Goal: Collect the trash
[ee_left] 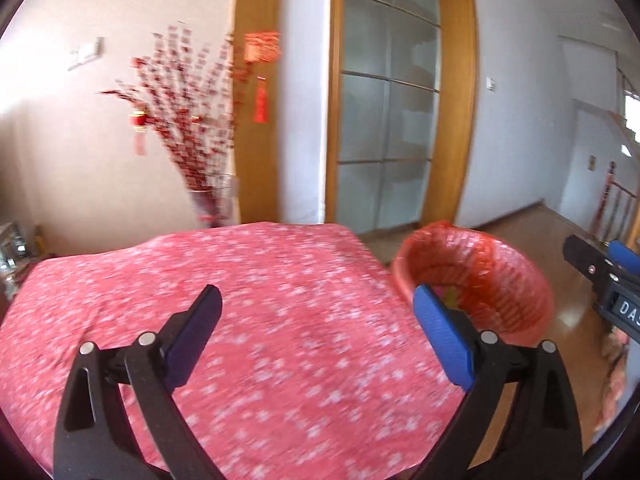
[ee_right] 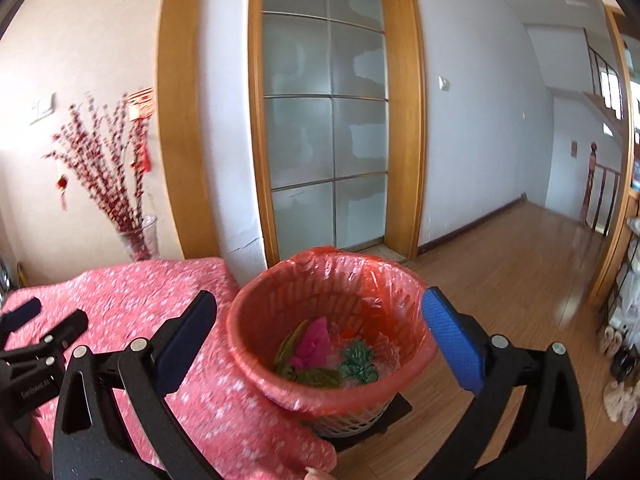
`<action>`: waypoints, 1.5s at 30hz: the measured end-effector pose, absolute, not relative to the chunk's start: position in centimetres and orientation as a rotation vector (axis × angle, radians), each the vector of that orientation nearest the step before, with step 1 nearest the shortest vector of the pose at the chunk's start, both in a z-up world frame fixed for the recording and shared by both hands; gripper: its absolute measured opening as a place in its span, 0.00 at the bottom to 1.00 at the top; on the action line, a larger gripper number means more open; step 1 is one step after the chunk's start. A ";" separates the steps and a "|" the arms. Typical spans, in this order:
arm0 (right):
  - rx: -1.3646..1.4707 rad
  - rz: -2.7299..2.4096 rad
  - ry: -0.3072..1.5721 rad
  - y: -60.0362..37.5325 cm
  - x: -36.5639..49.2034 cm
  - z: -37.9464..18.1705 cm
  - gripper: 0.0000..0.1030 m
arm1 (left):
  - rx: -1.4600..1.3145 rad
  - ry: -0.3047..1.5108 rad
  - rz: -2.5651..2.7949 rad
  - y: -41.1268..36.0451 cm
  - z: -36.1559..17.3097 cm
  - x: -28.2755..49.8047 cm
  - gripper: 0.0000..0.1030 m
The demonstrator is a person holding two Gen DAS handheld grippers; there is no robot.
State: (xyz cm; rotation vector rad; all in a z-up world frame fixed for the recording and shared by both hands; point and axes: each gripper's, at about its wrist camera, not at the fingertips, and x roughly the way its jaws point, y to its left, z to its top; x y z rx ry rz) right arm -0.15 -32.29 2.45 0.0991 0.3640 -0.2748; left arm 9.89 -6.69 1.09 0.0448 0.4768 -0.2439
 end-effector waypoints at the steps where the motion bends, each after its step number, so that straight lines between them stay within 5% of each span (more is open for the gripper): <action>1: 0.095 -0.271 0.364 -31.8 -0.5 2.4 0.98 | 0.040 0.476 -0.229 -6.2 1.1 9.4 0.92; 14: 0.054 -0.275 0.375 -28.4 -4.8 1.1 0.98 | 0.059 0.374 -0.084 -2.4 1.6 3.0 0.92; 45: 0.048 -0.303 0.439 -27.8 -7.1 -0.7 0.98 | 0.018 0.485 -0.074 -2.0 0.6 1.0 0.92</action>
